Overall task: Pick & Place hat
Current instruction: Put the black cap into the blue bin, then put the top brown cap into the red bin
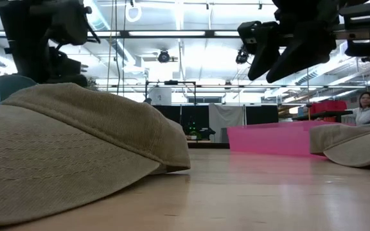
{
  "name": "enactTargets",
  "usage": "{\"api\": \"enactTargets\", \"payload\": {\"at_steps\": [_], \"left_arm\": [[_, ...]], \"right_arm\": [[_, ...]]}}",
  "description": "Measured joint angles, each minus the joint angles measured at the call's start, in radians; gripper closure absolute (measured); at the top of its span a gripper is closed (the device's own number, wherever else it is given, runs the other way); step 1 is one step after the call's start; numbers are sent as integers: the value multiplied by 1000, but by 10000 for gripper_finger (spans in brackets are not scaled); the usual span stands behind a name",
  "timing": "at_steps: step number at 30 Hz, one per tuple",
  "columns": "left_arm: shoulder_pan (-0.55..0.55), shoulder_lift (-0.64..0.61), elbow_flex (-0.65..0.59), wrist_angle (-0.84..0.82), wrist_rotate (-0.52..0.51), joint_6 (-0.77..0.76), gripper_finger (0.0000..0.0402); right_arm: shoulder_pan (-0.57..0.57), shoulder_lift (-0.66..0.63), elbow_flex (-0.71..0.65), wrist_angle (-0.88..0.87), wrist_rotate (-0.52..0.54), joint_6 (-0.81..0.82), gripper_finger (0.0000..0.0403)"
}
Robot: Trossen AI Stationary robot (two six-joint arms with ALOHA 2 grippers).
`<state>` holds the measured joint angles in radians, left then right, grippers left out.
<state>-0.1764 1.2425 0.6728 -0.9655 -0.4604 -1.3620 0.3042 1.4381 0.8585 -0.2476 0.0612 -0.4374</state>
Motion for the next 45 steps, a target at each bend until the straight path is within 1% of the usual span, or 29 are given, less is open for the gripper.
{"api": "enactTargets", "payload": {"at_steps": [4,9,13,15,18,22,25,27,33,35,37,39,45], "left_arm": [[-9,1,69,-23,-14,44,398],[-63,1,231,-130,-74,74,398],[-125,1,345,-119,-126,188,398],[-152,0,378,-61,-140,292,398],[-177,1,381,97,-146,456,391],[-185,15,382,267,-150,643,369],[-174,40,381,338,-153,744,347],[-159,62,382,370,-158,765,332],[-112,123,381,366,-168,766,299],[-98,145,381,366,-168,765,297],[-88,162,381,366,-168,765,297],[-79,178,381,366,-168,766,297],[-58,192,381,364,-168,766,296]], "right_arm": [[0,0,0,-26,1,47,266],[0,0,0,-55,1,87,266],[4,0,0,-65,1,95,266],[8,0,10,-99,2,127,266],[24,0,68,-198,2,218,266],[53,0,136,-341,2,307,266],[69,0,162,-443,15,385,266],[75,0,163,-527,35,472,266],[74,0,127,-758,55,763,266],[74,0,115,-819,35,843,266],[74,0,101,-863,-16,905,266],[74,0,91,-856,-49,930,266],[62,0,30,-746,-55,890,259]]}}
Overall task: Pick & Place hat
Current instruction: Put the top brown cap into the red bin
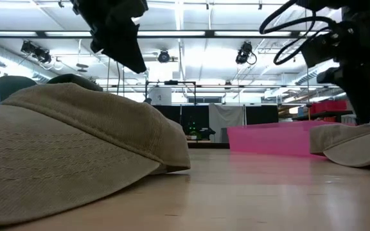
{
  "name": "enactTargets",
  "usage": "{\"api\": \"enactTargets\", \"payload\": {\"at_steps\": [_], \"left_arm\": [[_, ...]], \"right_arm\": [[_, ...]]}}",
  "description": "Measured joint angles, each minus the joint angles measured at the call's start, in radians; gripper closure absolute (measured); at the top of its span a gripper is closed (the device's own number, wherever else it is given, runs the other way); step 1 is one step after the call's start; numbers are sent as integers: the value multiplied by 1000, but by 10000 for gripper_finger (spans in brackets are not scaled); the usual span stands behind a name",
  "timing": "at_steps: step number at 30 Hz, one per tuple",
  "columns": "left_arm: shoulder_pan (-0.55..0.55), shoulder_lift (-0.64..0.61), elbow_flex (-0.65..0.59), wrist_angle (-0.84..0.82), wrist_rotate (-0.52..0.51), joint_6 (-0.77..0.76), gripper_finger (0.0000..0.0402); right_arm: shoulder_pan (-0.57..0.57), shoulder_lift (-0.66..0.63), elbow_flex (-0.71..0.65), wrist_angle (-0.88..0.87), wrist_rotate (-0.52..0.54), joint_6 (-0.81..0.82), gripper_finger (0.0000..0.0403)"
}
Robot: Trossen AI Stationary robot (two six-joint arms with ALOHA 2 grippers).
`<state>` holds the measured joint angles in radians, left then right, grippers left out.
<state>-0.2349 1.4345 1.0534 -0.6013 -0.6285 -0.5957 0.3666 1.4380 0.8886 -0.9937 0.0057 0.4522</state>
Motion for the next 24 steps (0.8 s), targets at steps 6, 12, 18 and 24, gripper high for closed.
{"api": "enactTargets", "payload": {"at_steps": [6,12,18,24], "left_arm": [[3,-1,0,-1,0,0,296],[3,-1,0,-1,0,5,296],[3,-1,0,-1,1,9,296],[3,-1,0,-1,0,14,296]], "right_arm": [[-33,0,-63,138,2,-2,230],[-41,-4,-145,189,50,-10,210],[-41,-3,-182,303,-8,-86,270],[-40,0,-154,302,-52,-177,391]]}}
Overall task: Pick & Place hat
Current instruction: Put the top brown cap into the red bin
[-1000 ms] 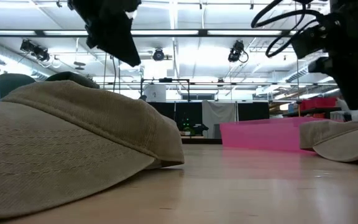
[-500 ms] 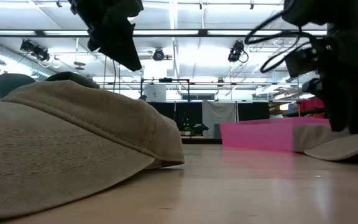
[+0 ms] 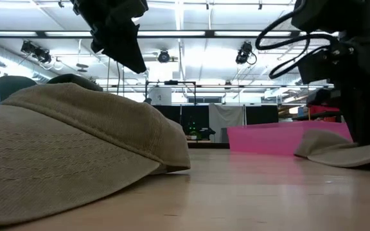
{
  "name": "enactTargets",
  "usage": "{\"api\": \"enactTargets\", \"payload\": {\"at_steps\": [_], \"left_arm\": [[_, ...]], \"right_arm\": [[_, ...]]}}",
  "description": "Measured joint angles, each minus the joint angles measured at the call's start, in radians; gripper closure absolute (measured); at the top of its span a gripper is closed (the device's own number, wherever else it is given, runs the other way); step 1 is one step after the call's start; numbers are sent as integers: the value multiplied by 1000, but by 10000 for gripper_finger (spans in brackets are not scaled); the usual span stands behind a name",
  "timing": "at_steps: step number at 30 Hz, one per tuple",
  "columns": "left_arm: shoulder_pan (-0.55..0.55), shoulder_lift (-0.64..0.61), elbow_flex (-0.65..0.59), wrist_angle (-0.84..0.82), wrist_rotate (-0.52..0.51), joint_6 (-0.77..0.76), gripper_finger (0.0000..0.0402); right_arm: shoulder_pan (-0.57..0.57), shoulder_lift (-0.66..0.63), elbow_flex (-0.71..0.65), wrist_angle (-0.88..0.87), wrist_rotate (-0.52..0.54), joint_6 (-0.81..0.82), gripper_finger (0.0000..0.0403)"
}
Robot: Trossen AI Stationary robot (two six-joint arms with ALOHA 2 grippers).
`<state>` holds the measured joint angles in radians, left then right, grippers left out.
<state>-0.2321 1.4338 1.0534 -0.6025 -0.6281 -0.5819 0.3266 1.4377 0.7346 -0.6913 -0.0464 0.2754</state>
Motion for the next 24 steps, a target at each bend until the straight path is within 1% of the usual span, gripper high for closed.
{"api": "enactTargets", "payload": {"at_steps": [3,6,8,12,14,16,18,24], "left_arm": [[0,0,0,0,0,0,296],[0,0,0,0,0,0,296],[0,0,0,0,0,1,296],[0,0,0,0,0,0,296],[0,0,0,0,0,0,296],[0,0,0,0,0,-5,296],[0,0,0,0,0,-6,296],[0,0,0,0,0,-8,296]], "right_arm": [[4,1,47,-24,-10,-2,388],[11,3,108,-74,-15,-37,398],[19,3,154,-103,-12,-73,398],[33,3,244,-182,-9,-84,400],[47,3,292,-226,14,-95,400],[63,3,334,-282,53,-131,401],[75,3,377,-341,113,-185,401],[70,2,511,-602,391,-238,402]]}}
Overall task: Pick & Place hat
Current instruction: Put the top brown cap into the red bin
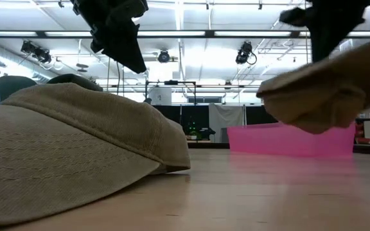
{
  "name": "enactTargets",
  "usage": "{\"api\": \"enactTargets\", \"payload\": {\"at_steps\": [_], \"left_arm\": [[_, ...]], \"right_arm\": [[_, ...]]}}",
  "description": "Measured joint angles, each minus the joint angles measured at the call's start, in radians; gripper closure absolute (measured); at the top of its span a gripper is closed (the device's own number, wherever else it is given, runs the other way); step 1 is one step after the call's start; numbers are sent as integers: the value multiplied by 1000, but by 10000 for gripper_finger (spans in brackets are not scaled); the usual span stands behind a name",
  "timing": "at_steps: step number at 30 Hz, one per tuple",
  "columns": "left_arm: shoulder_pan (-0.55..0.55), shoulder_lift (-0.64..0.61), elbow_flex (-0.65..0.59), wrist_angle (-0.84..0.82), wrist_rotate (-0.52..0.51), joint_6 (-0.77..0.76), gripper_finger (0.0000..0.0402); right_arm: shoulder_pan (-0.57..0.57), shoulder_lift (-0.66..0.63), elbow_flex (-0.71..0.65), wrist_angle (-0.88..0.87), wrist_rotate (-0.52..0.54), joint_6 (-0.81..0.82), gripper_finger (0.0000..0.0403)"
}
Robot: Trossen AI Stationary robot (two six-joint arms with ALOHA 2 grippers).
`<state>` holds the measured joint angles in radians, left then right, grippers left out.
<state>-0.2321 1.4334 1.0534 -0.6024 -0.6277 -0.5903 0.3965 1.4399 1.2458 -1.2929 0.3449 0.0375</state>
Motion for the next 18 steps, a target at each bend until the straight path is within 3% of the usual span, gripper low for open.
{"api": "enactTargets", "payload": {"at_steps": [7,13,18], "left_arm": [[0,0,0,1,0,0,296],[0,0,0,1,0,-1,296],[0,0,0,1,0,-1,296]], "right_arm": [[-67,-2,33,-174,304,-164,403],[-234,-2,-60,-90,371,-323,403],[-403,-2,-191,146,377,-564,403]]}}
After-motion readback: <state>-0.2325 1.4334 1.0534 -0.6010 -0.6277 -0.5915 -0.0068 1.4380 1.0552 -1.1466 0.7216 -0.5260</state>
